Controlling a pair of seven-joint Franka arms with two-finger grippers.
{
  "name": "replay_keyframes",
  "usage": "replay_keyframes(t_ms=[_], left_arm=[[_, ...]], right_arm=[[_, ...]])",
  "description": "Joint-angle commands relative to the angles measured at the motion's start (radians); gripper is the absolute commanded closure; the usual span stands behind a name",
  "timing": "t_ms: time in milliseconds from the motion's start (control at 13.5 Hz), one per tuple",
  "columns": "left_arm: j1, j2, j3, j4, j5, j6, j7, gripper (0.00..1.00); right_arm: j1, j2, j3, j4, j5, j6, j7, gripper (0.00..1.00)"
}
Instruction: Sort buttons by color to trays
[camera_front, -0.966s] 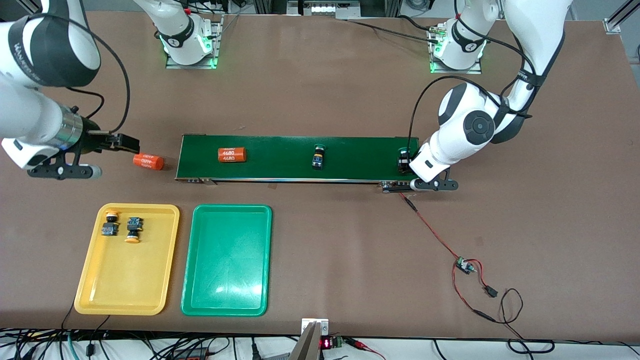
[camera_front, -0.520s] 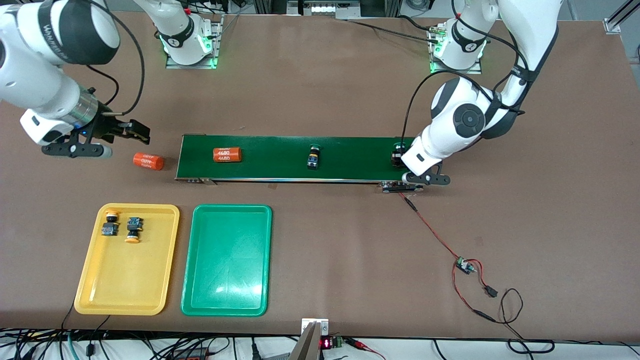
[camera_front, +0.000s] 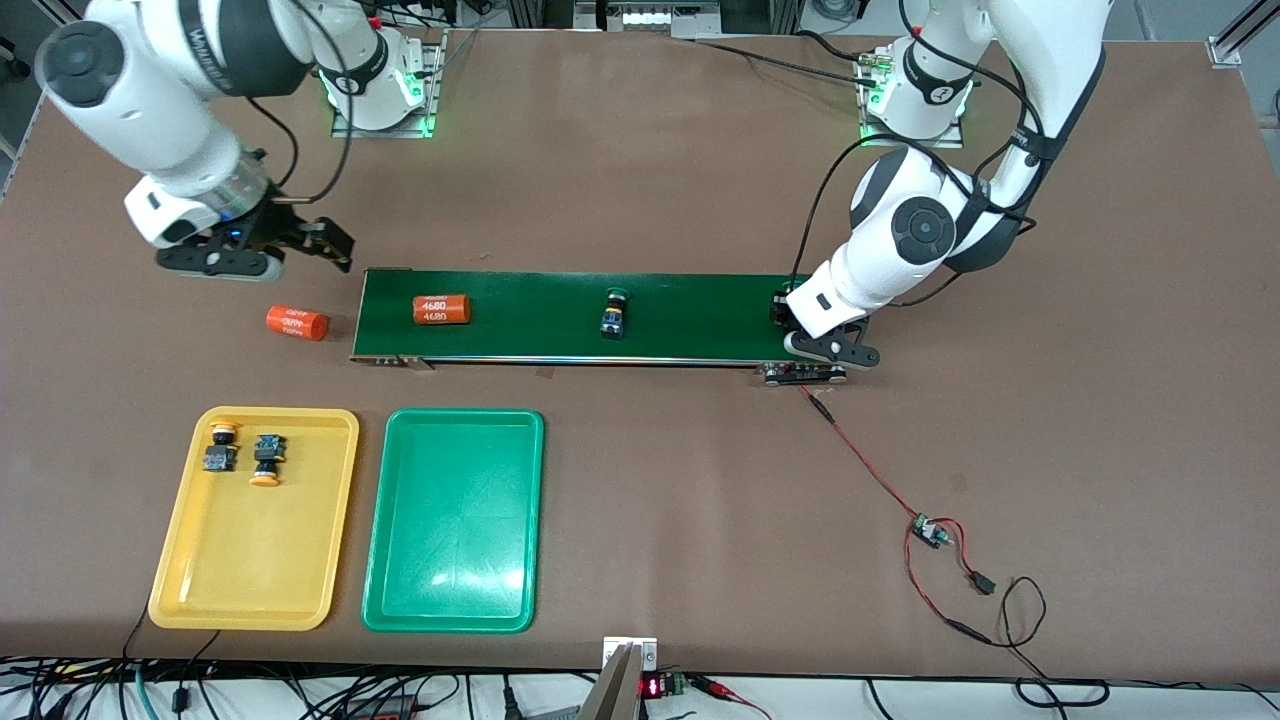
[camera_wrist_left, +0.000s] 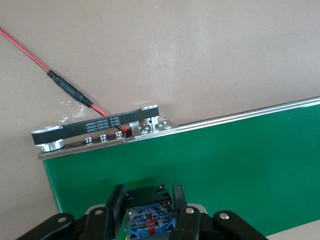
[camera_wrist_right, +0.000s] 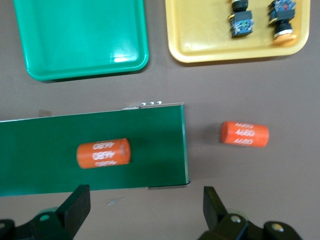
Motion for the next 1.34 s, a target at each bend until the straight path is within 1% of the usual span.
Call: replay_keyframes(t_ms=[0,223,297,371,446,520,594,817,966,1040,1114,1263], left_arm=[[0.001,0.018,0.002,-0.014,-0.014,0.05,0.047,1.0],[0.004,0.054,0.004,-0.017,-0.014,0.085,0.053,0.98],[0.008,0.06,0.006,-0.017,-0.012,0.087,0.053,0.97],[0.008,0.061,0.006,-0.016,-0.012,0.085,0.053,0.92],[0.008,0.061,0.01,-0.013,-0.012,0.085,0.053,0.7],[0.009,0.061,0.013,-0.008,-0.014,0.082,0.053,0.29],[0.011,0.051,0.013,-0.005,-0.014,0.075,0.058,0.0],[0.015,-0.013,0.013,-0.002,-0.014,0.067,0.082,0.0],[0.021,-0.075,0.027,0.015,-0.014,0.033,0.082,0.0],[0.021,-0.098,0.039,0.03,-0.015,0.004,0.082,0.0],[0.021,-0.118,0.062,0.064,-0.014,-0.052,0.079,0.0],[0.021,-0.123,0.126,0.159,-0.015,-0.222,0.079,0.0]], right_arm=[[-0.004,-0.023,0.034,-0.023,0.015,0.02,0.06,0.0],[-0.001,-0.012,0.045,-0.025,0.015,0.037,0.062,0.0],[-0.003,-0.001,0.068,-0.025,0.015,0.043,0.068,0.0],[-0.001,0.009,0.079,-0.026,0.014,0.052,0.094,0.0],[-0.001,0.026,0.093,-0.025,0.009,0.066,0.128,0.0],[-0.001,0.044,0.111,-0.025,0.008,0.086,0.14,0.0],[0.0,0.064,0.117,-0.026,0.008,0.107,0.152,0.0],[0.022,0.117,0.123,-0.025,-0.006,0.163,0.202,0.0],[0.038,0.14,0.123,-0.025,-0.047,0.168,0.205,0.0],[0.051,0.149,0.123,-0.025,-0.054,0.168,0.227,0.0],[0.058,0.157,0.123,-0.025,-0.06,0.166,0.272,0.0],[0.074,0.172,0.14,-0.023,-0.11,0.163,0.31,0.0]])
